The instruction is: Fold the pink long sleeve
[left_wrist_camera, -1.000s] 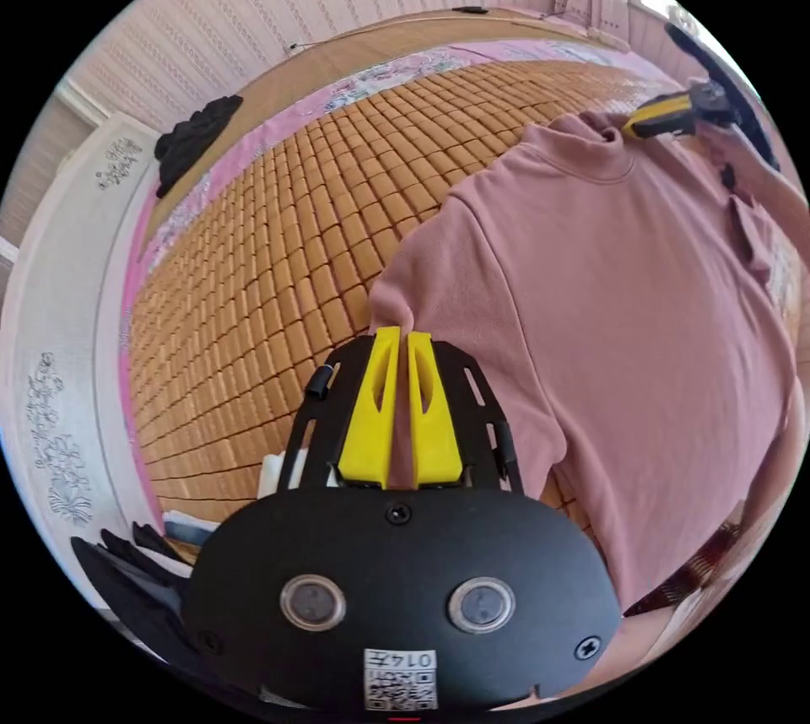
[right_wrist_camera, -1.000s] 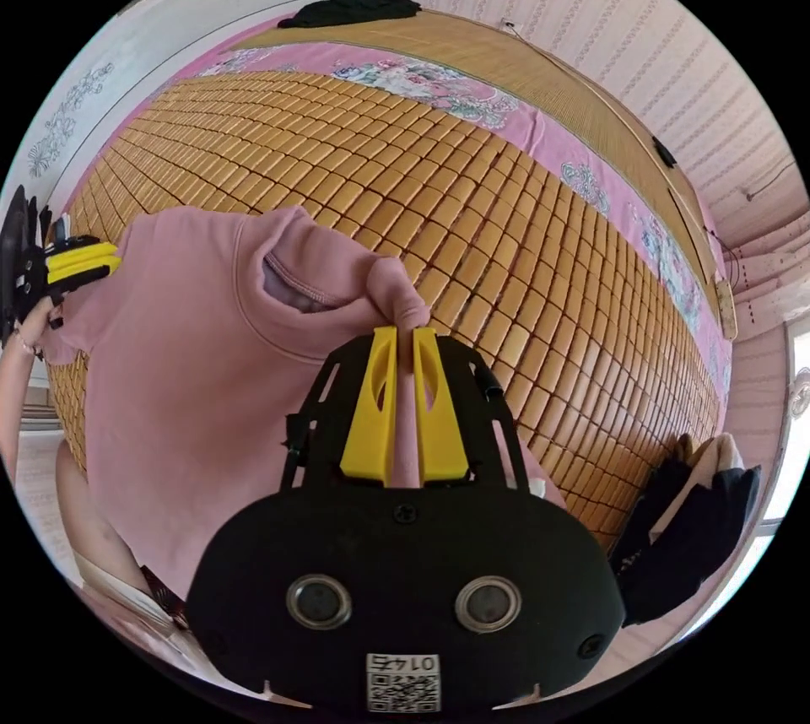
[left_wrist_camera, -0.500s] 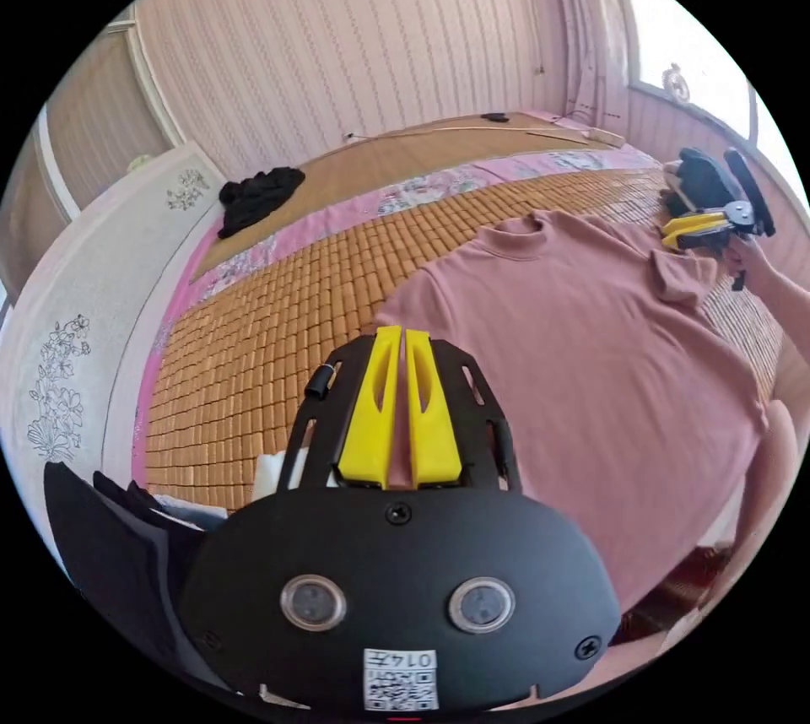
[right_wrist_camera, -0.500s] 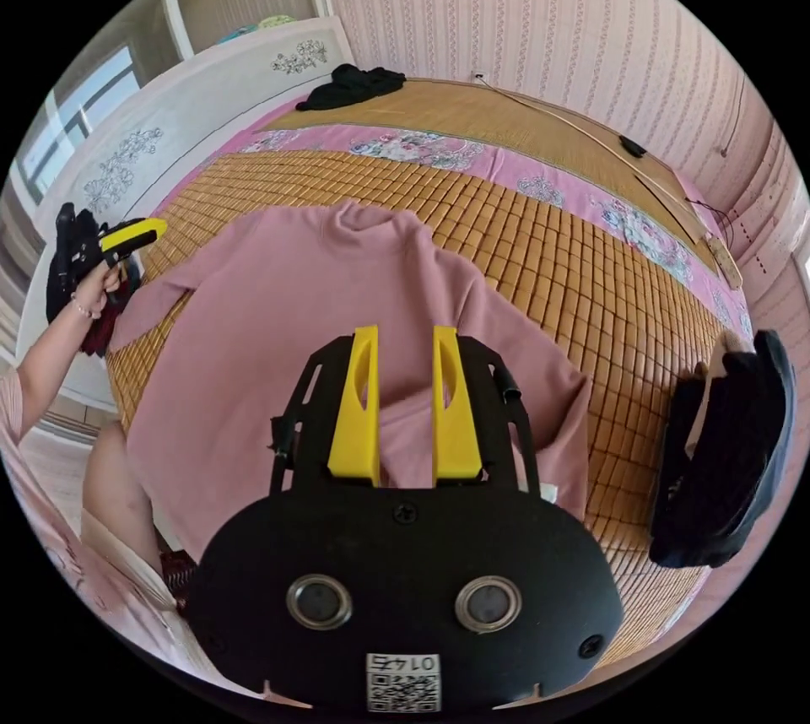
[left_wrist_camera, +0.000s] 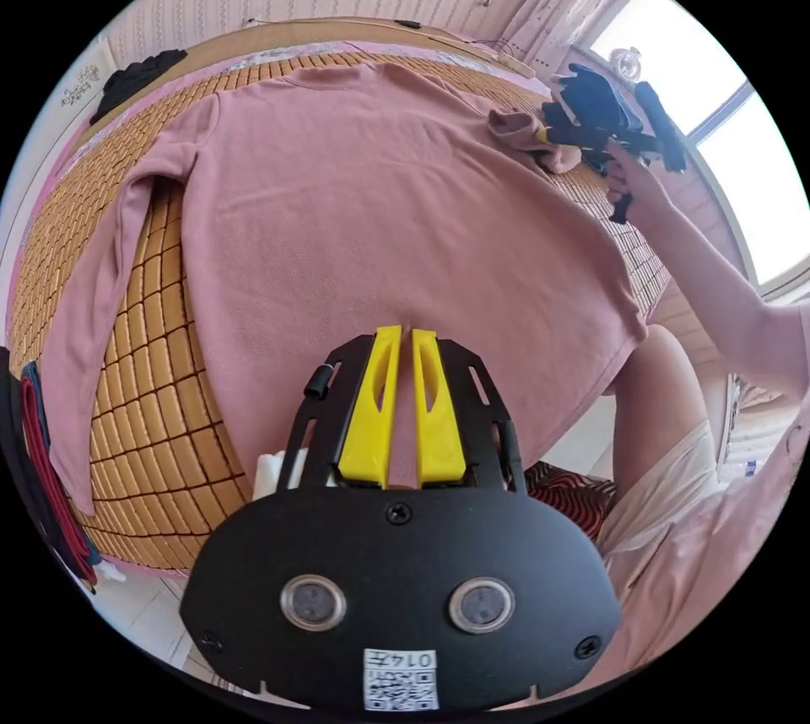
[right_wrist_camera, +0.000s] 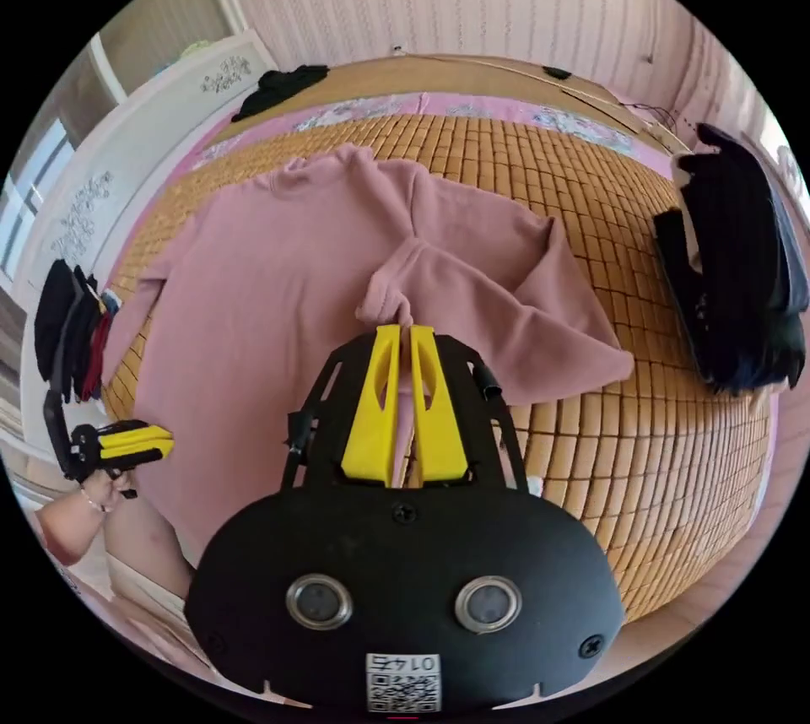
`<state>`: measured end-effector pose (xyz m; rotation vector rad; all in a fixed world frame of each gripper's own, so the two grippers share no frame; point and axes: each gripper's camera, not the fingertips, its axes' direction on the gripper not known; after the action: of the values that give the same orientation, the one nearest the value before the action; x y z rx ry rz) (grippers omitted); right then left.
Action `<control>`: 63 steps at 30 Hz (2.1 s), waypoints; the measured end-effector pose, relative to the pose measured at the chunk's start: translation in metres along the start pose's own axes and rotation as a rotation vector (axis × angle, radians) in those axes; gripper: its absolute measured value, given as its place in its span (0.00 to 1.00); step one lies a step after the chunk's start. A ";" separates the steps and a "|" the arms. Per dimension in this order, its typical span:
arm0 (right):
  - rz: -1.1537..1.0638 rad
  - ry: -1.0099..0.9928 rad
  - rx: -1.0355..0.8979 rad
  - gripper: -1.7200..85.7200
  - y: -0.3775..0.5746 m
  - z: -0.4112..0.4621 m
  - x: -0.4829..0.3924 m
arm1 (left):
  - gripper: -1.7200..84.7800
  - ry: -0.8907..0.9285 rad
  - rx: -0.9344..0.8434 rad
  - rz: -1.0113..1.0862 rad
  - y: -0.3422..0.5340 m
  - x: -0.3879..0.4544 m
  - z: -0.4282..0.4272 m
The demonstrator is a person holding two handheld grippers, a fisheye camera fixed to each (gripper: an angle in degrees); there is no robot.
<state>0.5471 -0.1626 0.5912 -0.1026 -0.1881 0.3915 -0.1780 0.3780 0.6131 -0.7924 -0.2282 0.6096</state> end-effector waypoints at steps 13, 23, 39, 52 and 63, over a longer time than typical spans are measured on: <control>0.895 -0.170 0.613 0.04 0.269 -0.165 0.267 | 0.02 0.075 0.124 0.371 -0.150 0.140 -0.019; 0.843 -0.041 0.587 0.14 0.239 -0.175 0.332 | 0.07 0.166 0.077 0.734 -0.294 0.336 0.076; 0.628 0.164 0.226 0.03 0.217 -0.117 0.349 | 0.01 -0.004 -0.167 0.877 -0.364 0.418 0.175; 0.645 0.209 0.007 0.02 0.183 -0.097 0.359 | 0.03 0.024 -0.156 0.854 -0.362 0.418 0.165; 0.571 0.174 0.106 0.03 0.202 -0.093 0.285 | 0.09 0.189 0.055 0.667 -0.326 0.315 0.056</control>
<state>0.7501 0.1275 0.5190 -0.0842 0.0391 0.9561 0.1918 0.4211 0.8776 -0.8668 0.2405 1.1536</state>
